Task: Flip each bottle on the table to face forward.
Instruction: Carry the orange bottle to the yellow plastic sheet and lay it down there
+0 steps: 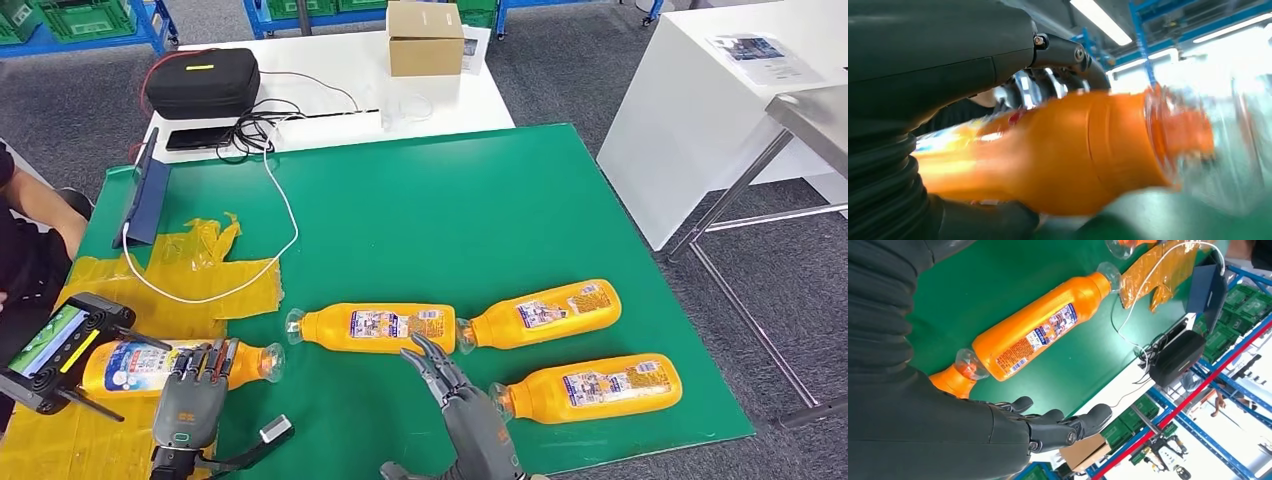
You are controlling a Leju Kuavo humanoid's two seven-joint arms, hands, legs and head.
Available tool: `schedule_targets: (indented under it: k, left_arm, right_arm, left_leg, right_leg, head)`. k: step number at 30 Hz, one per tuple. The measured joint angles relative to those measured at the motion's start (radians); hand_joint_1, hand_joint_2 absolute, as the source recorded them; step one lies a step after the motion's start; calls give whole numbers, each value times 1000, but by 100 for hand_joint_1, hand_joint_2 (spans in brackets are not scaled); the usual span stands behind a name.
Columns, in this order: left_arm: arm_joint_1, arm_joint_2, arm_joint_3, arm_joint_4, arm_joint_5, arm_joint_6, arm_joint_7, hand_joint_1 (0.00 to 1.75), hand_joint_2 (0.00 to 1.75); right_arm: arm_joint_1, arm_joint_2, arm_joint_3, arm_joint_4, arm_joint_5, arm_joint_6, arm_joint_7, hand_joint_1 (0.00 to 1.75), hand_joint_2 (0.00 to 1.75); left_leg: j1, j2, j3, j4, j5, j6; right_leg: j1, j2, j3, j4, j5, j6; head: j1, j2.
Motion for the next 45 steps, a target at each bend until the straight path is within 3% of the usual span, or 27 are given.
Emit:
schedule_targets:
  k: [2, 13, 20, 23, 25, 28, 30, 35, 41, 45]
  left_arm:
    - [-1, 0, 6, 6, 1, -12, -52, 0, 0]
    - [97, -25, 50, -193, 123, -102, -273, 0, 0]
    - [134, -45, 68, -237, 175, -110, -330, 0, 0]
    - [150, -64, 89, -260, 264, -114, -418, 0, 0]
    - [160, -89, 115, -297, 401, -149, -520, 0, 0]
    - [169, -150, 180, -385, 706, -291, -707, 0, 0]
    - [171, -196, 233, -447, 840, -385, -774, 0, 0]
    - [174, -267, 316, -528, 930, -486, -821, 0, 0]
    - [157, -395, 427, -624, 1359, -852, -819, 0, 0]
    - [152, -458, 461, -666, 1486, -963, -798, 0, 0]
  right_arm:
    - [2, 3, -10, 2, 5, 9, -2, 0, 175]
    - [24, 35, -58, 3, 50, 40, -3, 0, 175]
    - [28, 44, -72, 3, 54, 41, -3, 0, 175]
    - [30, 47, -87, 4, 73, 51, 1, 0, 175]
    - [30, 52, -110, 7, 107, 69, 5, 0, 175]
    - [29, 74, -171, 19, 157, 105, -13, 0, 175]
    - [26, 95, -217, 29, 175, 122, -34, 0, 175]
    - [23, 129, -284, 49, 193, 149, -37, 0, 175]
    - [-45, 176, -388, 159, 158, 283, -20, 0, 175]
    - [-123, 214, -433, 278, 165, 331, -20, 0, 175]
  left_leg:
    - [0, 0, 2, 0, 0, 0]
    - [0, 0, 2, 0, 2, -1]
    - [0, 0, -1, 0, 2, -1]
    - [0, 0, -2, 0, 2, -1]
    - [0, 0, -2, 0, 2, -1]
    - [0, 0, -3, 0, 2, -1]
    - [0, 0, -3, 0, 2, -1]
    - [0, 1, -3, 0, 2, -1]
    - [0, 1, -4, 0, 2, -1]
    - [0, 1, -4, 1, 3, 0]
  right_leg:
    - [0, 0, 2, 0, 0, 0]
    - [0, 0, 2, 0, 0, 0]
    - [0, 0, -2, 0, 0, 0]
    - [0, 0, -4, 0, 0, 0]
    - [0, 0, -4, 0, 1, 0]
    - [0, 0, -4, 0, 1, 1]
    - [0, 0, -4, 0, 1, 1]
    - [0, 0, -4, 0, 1, 1]
    - [0, 0, -5, 0, 1, 1]
    - [0, 0, -5, 0, 3, -2]
  head:
    - [0, 0]
    - [0, 0]
    - [0, 0]
    - [0, 0]
    - [0, 0]
    - [0, 0]
    - [0, 0]
    - [0, 0]
    - [0, 0]
    - [0, 0]
